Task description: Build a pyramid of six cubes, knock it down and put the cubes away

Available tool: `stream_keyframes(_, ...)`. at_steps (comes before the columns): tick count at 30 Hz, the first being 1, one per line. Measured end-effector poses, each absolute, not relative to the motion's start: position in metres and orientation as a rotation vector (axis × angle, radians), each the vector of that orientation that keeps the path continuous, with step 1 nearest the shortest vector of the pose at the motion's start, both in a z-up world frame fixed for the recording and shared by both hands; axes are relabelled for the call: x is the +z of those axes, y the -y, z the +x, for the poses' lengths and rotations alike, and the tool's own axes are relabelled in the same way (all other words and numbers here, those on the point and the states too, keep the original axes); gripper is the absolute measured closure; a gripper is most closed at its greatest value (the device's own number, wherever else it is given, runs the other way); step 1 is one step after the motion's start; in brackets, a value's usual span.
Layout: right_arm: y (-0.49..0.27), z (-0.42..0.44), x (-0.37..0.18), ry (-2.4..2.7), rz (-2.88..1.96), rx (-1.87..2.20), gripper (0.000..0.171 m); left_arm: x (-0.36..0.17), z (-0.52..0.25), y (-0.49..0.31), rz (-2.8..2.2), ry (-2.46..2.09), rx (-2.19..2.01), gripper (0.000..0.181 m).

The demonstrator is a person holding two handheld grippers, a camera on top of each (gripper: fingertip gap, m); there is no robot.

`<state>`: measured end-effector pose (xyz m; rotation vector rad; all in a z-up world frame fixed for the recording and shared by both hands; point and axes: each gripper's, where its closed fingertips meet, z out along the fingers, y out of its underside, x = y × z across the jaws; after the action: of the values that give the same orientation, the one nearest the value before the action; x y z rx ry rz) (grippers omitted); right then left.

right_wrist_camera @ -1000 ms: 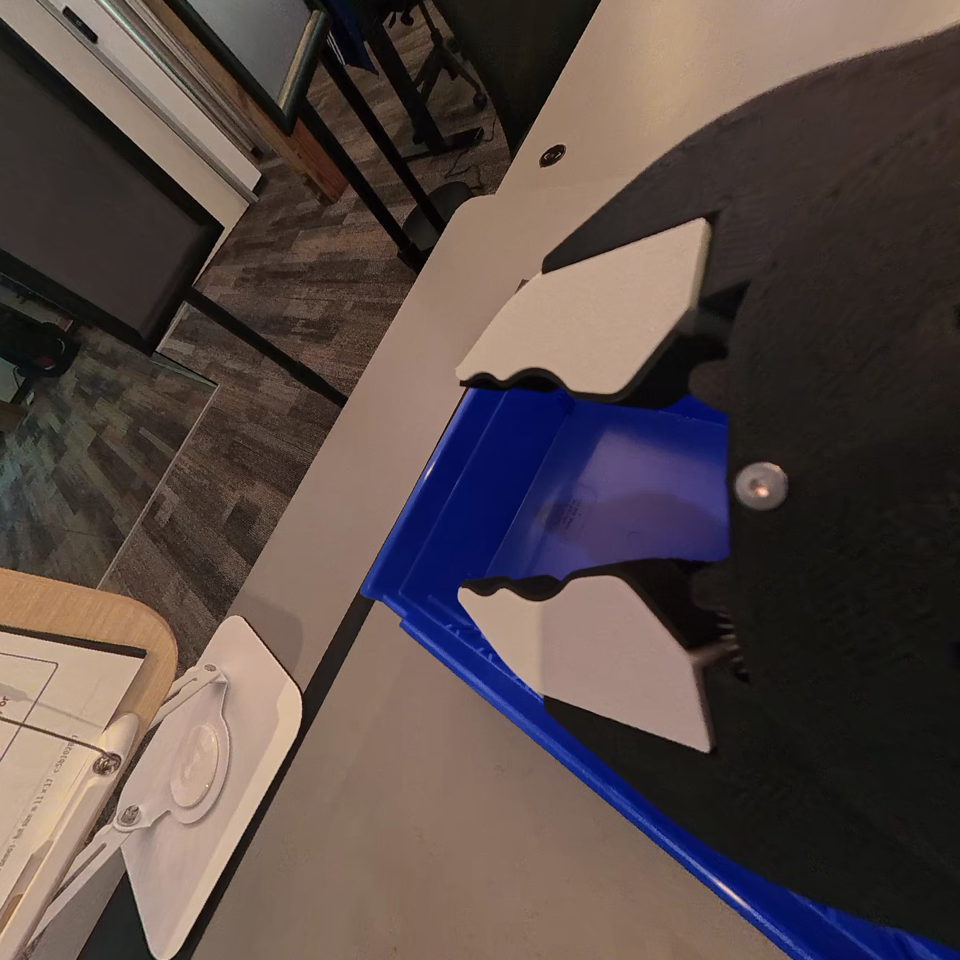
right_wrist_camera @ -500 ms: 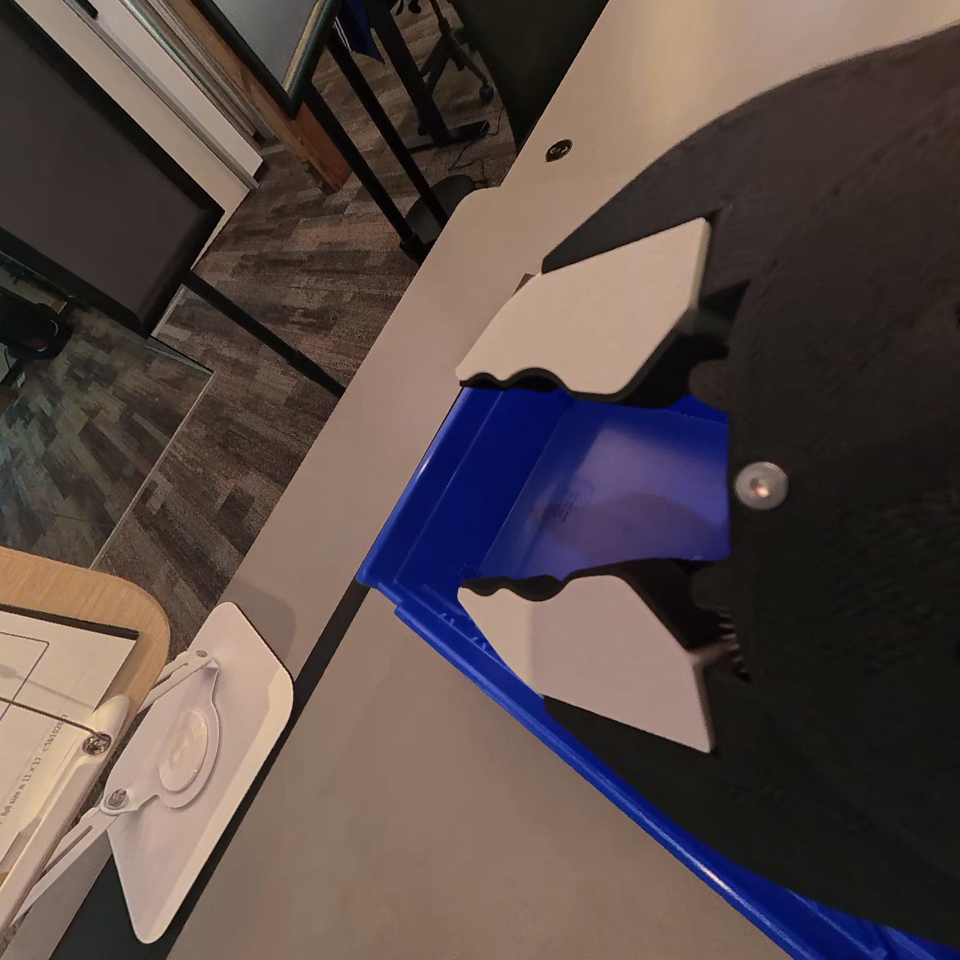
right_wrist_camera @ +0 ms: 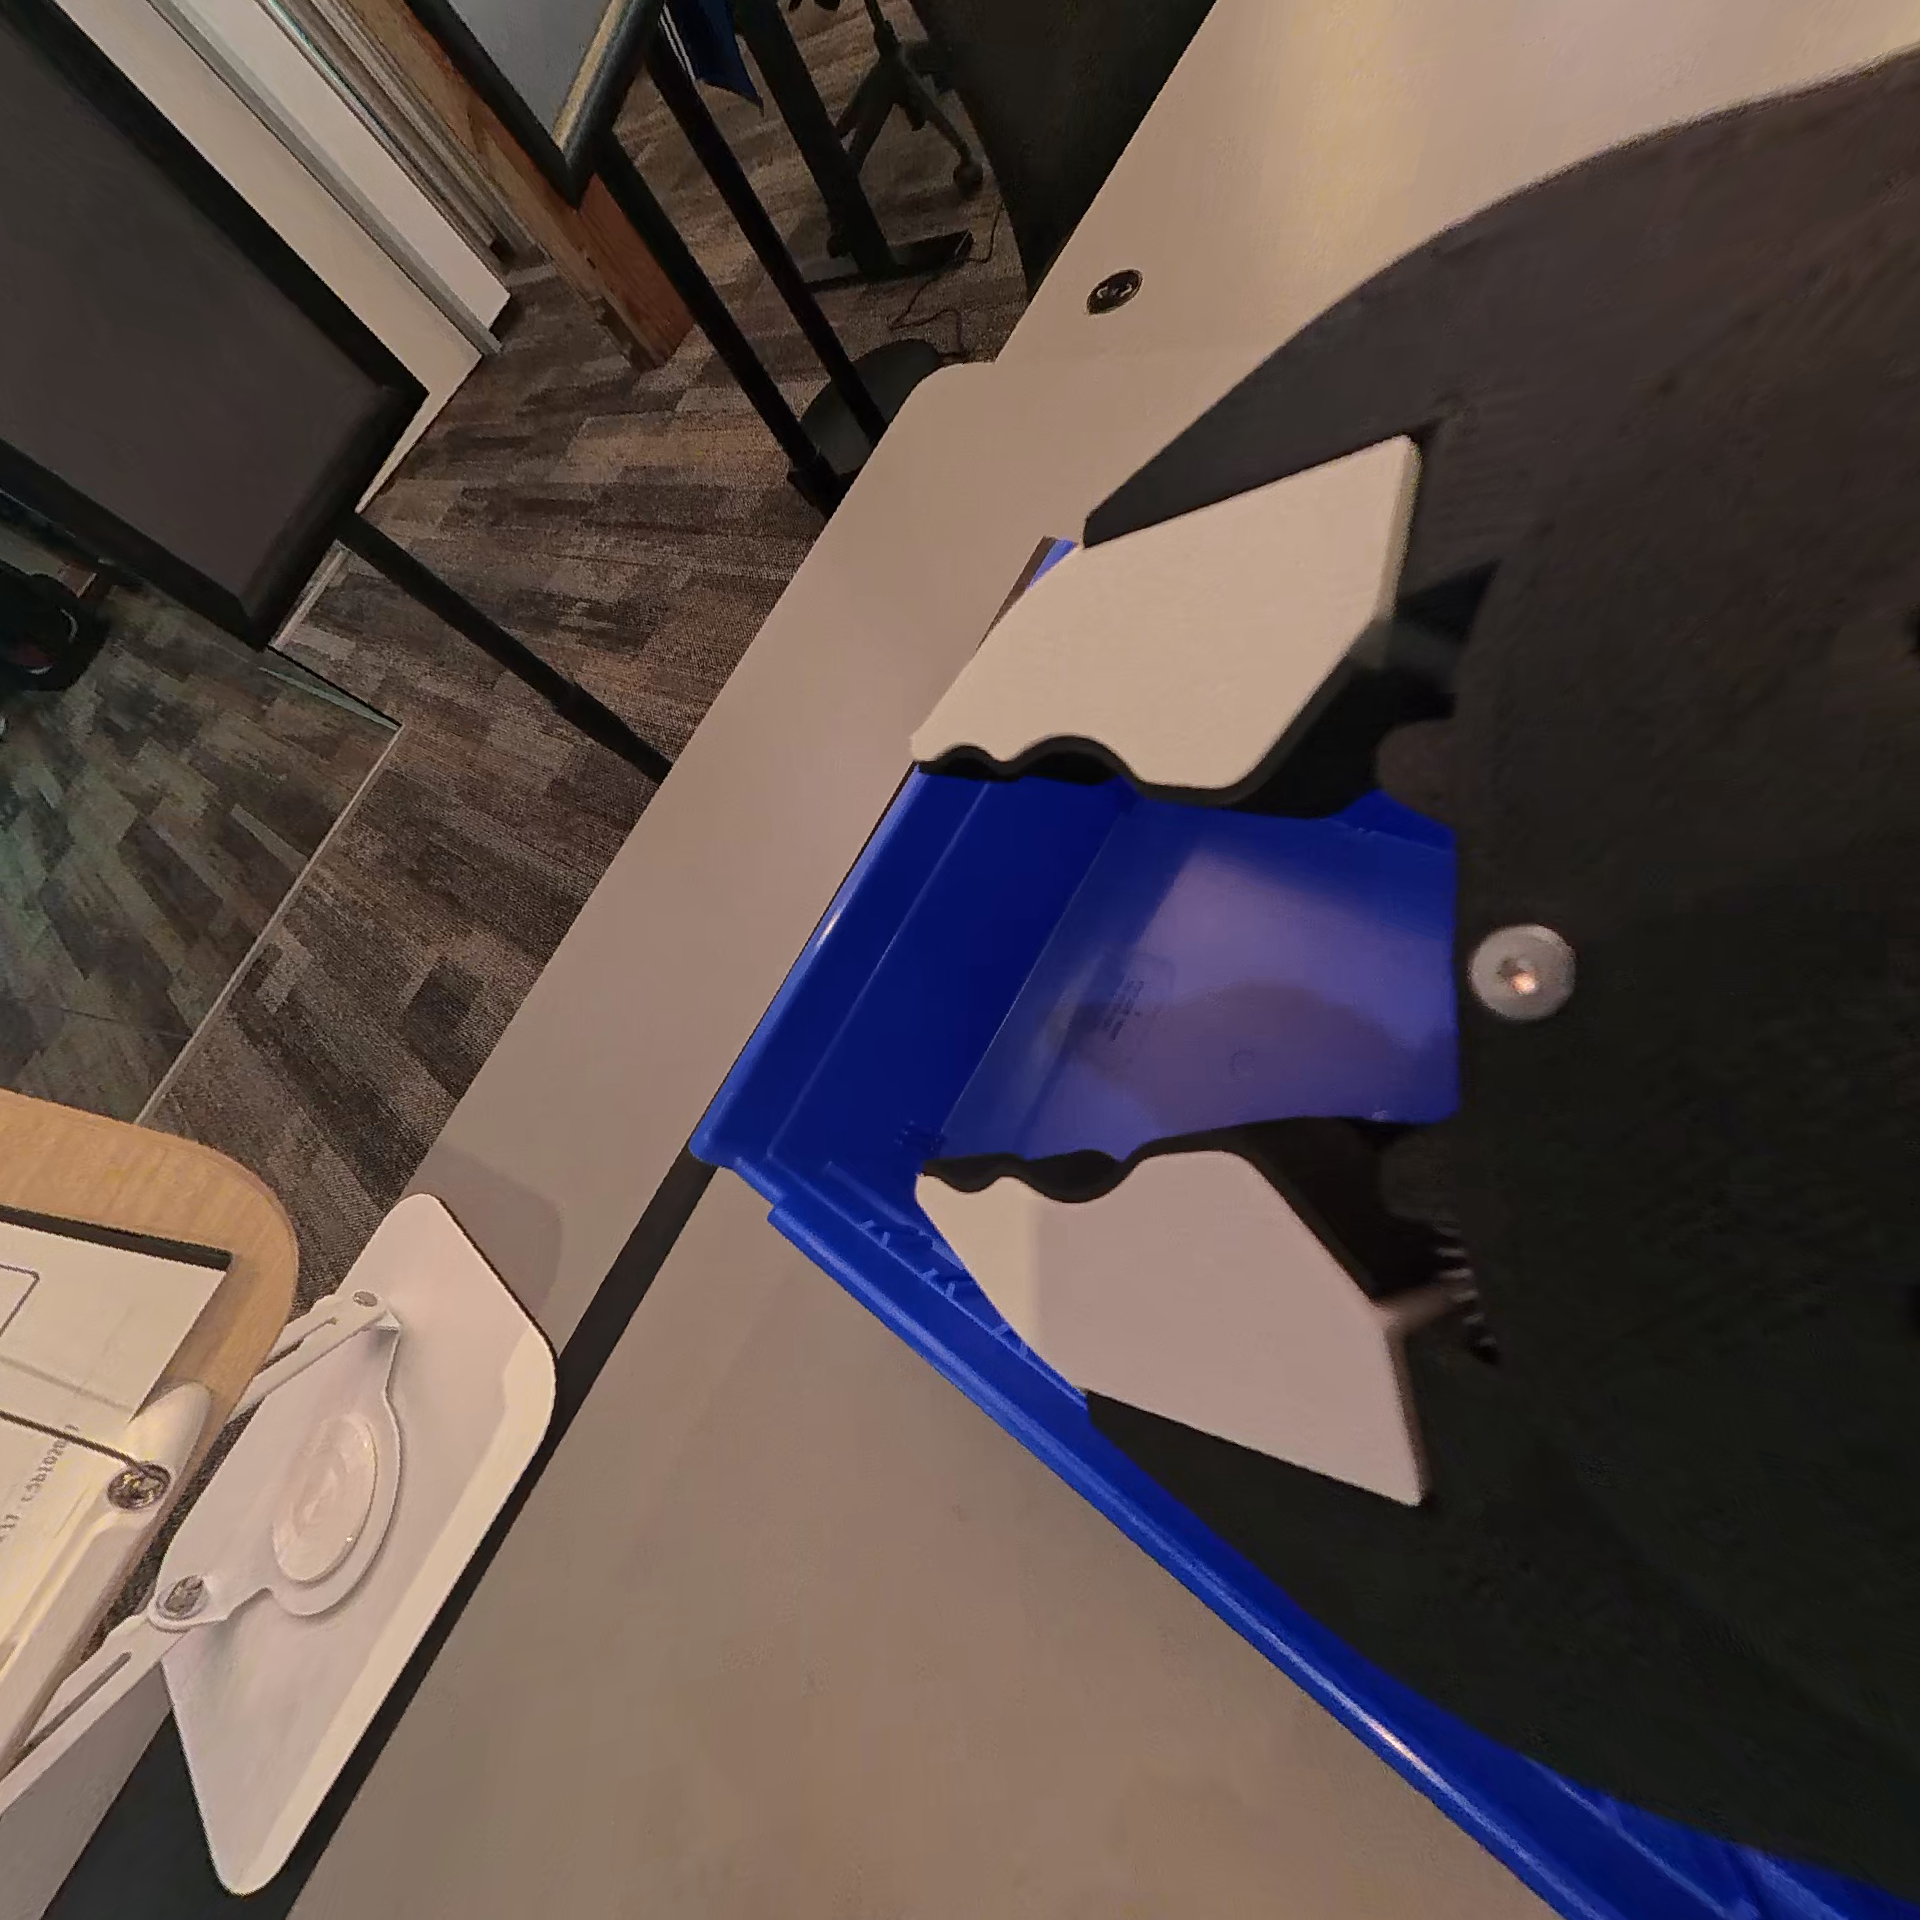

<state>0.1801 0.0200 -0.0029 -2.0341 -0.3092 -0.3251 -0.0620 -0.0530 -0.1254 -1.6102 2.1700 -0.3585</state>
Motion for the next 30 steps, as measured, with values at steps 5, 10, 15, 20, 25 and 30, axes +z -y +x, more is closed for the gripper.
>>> stream_keyframes(5,-0.021,0.179,-0.006,0.319,-2.047,-0.331,0.101,-0.126,-0.059,0.056,-1.596,-2.181,-0.356,0.152)
stream_keyframes(10,-0.021,0.179,-0.009,0.326,-2.061,-0.336,0.101,-0.129,-0.060,0.055,-1.593,-2.198,-0.336,0.152)
stream_keyframes(15,-0.022,0.179,-0.011,0.330,-2.067,-0.337,0.101,-0.130,-0.058,0.056,-1.593,-2.201,-0.351,0.152)
stream_keyframes(20,-0.022,0.179,-0.013,0.330,-2.074,-0.340,0.101,-0.130,-0.057,0.056,-1.593,-2.197,-0.352,0.151)
stream_keyframes(25,-0.022,0.179,-0.013,0.333,-2.074,-0.341,0.101,-0.129,-0.059,0.055,-1.585,-2.198,-0.329,0.140)
stream_keyframes(30,-0.021,0.179,-0.010,0.333,-2.066,-0.339,0.101,-0.107,-0.062,0.056,-1.551,-2.156,-0.393,0.139)
